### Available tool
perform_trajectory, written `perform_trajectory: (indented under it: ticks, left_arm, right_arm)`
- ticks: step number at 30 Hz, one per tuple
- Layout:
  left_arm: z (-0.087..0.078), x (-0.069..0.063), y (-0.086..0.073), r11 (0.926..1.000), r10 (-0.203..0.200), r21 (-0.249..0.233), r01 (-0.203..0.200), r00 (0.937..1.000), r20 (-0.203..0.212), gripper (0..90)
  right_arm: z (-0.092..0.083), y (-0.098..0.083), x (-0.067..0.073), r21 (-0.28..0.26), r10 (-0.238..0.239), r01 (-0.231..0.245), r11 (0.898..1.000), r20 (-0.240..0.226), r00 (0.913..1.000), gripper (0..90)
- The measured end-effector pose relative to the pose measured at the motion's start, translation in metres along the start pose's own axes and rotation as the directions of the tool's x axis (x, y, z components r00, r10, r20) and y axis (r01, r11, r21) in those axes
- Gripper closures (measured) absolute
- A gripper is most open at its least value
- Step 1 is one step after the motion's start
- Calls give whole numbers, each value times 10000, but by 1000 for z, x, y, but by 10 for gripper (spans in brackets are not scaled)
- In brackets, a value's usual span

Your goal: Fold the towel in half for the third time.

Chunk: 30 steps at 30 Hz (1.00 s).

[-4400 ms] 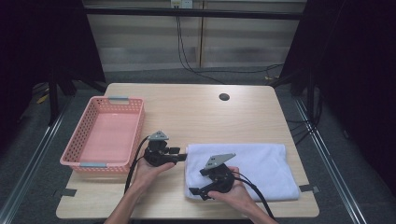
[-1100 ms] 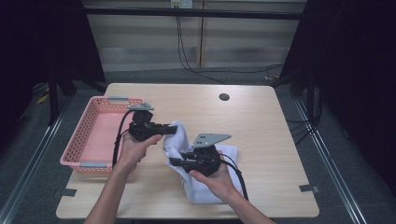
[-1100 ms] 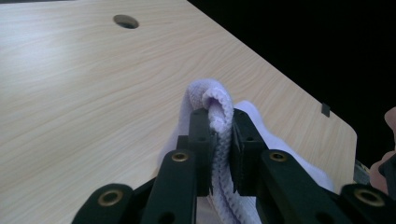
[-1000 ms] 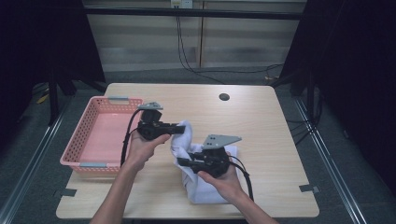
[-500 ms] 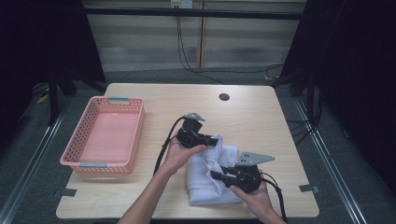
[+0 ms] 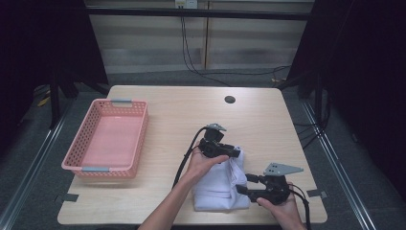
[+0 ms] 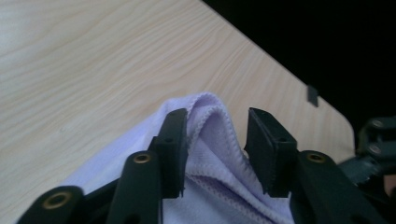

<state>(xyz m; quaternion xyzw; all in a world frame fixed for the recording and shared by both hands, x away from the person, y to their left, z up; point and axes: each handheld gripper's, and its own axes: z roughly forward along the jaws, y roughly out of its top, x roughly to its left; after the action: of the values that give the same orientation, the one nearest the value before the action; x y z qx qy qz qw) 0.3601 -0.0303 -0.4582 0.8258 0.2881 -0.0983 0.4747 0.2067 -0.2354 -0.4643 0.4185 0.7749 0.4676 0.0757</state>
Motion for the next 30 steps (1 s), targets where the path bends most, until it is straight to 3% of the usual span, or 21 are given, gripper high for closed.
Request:
perform_trajectory:
  ticks: [3,6,10,15,16,19,20,22,23,25,26,30]
  left_arm:
    - [-13,-4,1,9990,283,-334,-293,9991,-304,460]
    - [-31,-3,0,9979,347,-532,-370,9985,-420,441]
    - [-55,-6,-18,9969,738,-209,-752,9953,-622,506]
    - [-74,-12,-54,9929,1112,498,-1076,9909,-764,506]
    - [-75,-13,-59,9931,1099,507,-1058,9902,-862,502]
    - [-78,-20,-78,9858,1401,1063,-1304,9860,-901,488]
    - [-79,-23,-85,9831,1505,1176,-1404,9852,-819,478]
    - [-84,-28,-96,9770,1674,1471,-1545,9827,-794,470]
    - [-86,-29,-101,9753,1747,1506,-1614,9814,-796,466]
    - [-90,-32,-109,9765,1691,1484,-1560,9823,-802,451]
    - [-91,-33,-113,9773,1654,1467,-1528,9831,-784,438]
    - [-99,-44,-122,9757,1944,1245,-1802,9743,-1136,388]
  right_arm:
    - [-9,5,-6,-299,202,-194,9994,280,9994,337]
    - [-11,12,-14,-356,206,-184,9992,648,9977,321]
    - [3,28,-32,-134,-52,73,9999,1524,9883,308]
    - [30,51,-54,150,-62,41,9999,1401,9901,296]
    - [39,56,-56,315,-198,149,9994,1619,9866,295]
    - [56,62,-62,390,-184,123,9992,1603,9869,296]
    - [59,62,-63,408,-202,136,9991,1663,9859,316]
    - [66,60,-67,626,-170,64,9980,1709,9851,493]
    - [67,58,-68,680,-210,84,9976,1864,9823,536]
    - [66,51,-73,905,-197,19,9959,1960,9804,635]
    - [65,47,-76,943,-172,-15,9955,1970,9803,662]
    - [67,37,-83,1195,-332,124,9928,1737,9842,671]
